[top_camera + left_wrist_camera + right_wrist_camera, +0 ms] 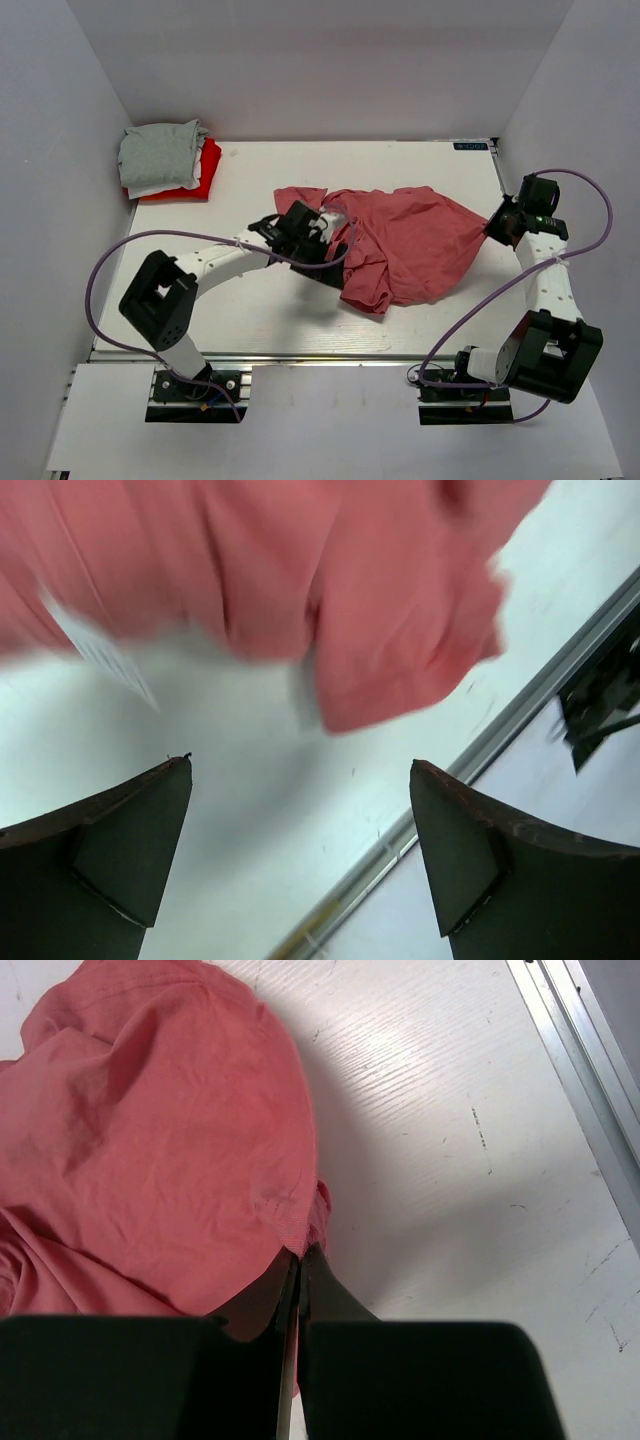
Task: Fold and stack the t-shirts
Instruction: Flatten out the tshirt
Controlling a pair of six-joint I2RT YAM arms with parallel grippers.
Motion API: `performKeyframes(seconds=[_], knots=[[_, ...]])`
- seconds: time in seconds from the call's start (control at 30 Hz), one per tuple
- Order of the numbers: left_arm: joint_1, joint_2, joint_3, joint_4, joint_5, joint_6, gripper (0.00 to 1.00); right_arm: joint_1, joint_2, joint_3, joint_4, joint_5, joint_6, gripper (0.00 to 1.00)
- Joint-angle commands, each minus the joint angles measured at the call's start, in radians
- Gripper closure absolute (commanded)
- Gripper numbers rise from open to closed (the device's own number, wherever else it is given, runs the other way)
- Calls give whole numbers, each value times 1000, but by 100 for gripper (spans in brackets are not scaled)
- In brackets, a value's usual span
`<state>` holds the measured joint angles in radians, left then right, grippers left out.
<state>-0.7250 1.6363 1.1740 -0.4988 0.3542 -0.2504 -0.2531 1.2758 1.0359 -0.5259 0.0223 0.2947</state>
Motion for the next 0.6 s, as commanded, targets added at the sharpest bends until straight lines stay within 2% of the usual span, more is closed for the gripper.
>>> performKeyframes(seconds=[0.0,0.17,0.3,0.43,0.57], knots=[[-2,-38,-111,111,103,-122,0,0,-35,-11,36,-9,-3,100],[-22,-38,-165,251,166,-168,0,0,-35,-17,40,-48,-2,100],[-31,20,-165,290,218,-168,0,0,-30,-20,38,-41,-2,100],[-40,91,-136,292,241,-168,4,0,-26,-17,32,-25,0,100],[-63,132,-106,253,201,-159,7,0,-27,-11,27,-27,-2,100]])
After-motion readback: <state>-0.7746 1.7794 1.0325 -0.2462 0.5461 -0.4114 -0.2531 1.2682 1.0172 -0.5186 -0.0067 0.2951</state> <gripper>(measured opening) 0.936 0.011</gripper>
